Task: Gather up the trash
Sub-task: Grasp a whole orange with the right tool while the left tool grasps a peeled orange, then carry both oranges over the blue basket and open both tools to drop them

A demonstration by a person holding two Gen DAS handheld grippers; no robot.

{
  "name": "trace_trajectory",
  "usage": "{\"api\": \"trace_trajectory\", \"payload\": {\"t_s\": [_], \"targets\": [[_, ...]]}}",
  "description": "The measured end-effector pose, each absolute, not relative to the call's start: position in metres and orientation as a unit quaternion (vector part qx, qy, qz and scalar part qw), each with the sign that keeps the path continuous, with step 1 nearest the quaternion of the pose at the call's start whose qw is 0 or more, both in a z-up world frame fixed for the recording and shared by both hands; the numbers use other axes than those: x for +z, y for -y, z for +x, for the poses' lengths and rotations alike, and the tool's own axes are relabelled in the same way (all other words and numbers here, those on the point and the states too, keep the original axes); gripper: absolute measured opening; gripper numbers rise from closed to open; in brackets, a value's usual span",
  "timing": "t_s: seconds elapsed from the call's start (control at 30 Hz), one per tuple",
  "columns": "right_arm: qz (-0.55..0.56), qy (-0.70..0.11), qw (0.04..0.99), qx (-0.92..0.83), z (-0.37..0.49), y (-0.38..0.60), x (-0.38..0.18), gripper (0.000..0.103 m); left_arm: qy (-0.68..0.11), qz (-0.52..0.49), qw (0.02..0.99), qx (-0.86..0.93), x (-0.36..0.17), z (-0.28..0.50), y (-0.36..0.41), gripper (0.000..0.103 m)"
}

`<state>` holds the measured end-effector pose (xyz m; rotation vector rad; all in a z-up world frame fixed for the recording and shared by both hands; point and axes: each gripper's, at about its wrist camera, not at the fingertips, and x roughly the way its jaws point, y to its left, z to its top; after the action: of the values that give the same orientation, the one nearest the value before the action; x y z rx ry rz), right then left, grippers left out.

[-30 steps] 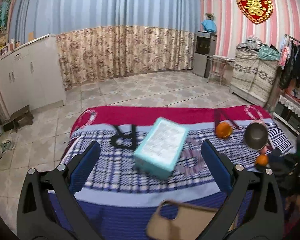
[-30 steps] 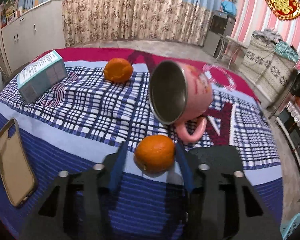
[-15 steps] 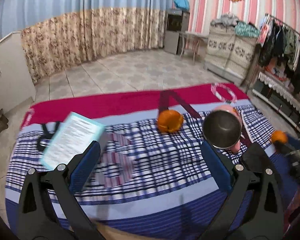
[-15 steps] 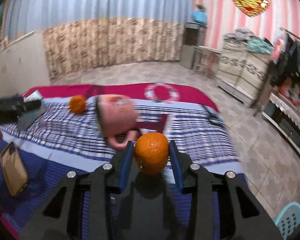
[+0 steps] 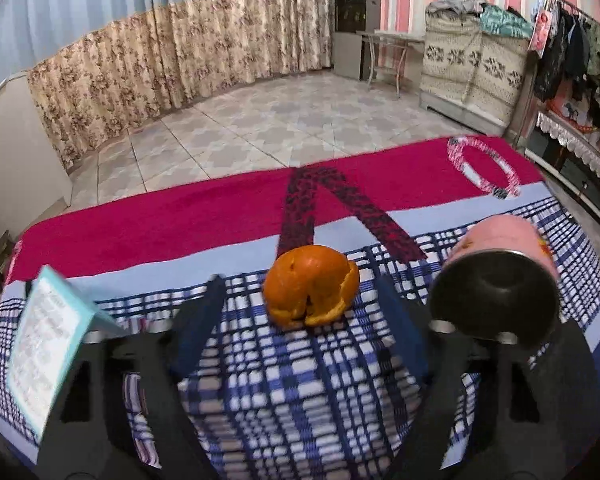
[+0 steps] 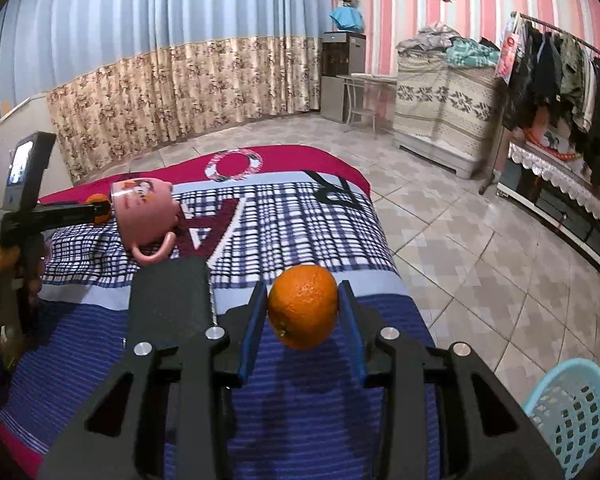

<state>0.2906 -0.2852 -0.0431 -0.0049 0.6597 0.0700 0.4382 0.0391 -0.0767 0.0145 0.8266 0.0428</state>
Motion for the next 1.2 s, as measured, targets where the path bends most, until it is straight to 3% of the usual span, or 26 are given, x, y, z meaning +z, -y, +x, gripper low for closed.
{"api": "trace_trajectory", "payload": {"t_s": [0.03,0.1,0.23,0.63,0.9,1.2], "targets": [[-0.002,-0.324,0.946,0.033,0.289,0.287,-0.043,0.037,-0.407,0.003,0.913,0.014,-0.078,0.441,-0.04,0.043],[-0.001,-0.322,0.946,0.03,0.286,0.29,-0.042,0.037,-0.405,0.0,0.914,0.006,-0.079,0.441,-0.04,0.04],[0.005,-0.316,0.948,0.023,0.273,0.295,-0.034,0.037,-0.395,0.014,0.919,-0.004,-0.072,0.429,-0.038,0.022],[0.024,-0.285,0.958,-0.031,0.2,0.328,-0.012,0.037,-0.324,0.015,0.945,-0.046,-0.001,0.328,-0.008,0.02],[0.035,-0.252,0.96,-0.114,0.141,0.374,-0.003,0.037,-0.298,0.038,0.945,-0.131,0.024,0.264,0.076,0.02],[0.055,-0.243,0.938,-0.241,0.091,0.459,-0.009,0.037,-0.29,0.079,0.925,-0.231,0.017,0.222,0.196,0.02]]}}
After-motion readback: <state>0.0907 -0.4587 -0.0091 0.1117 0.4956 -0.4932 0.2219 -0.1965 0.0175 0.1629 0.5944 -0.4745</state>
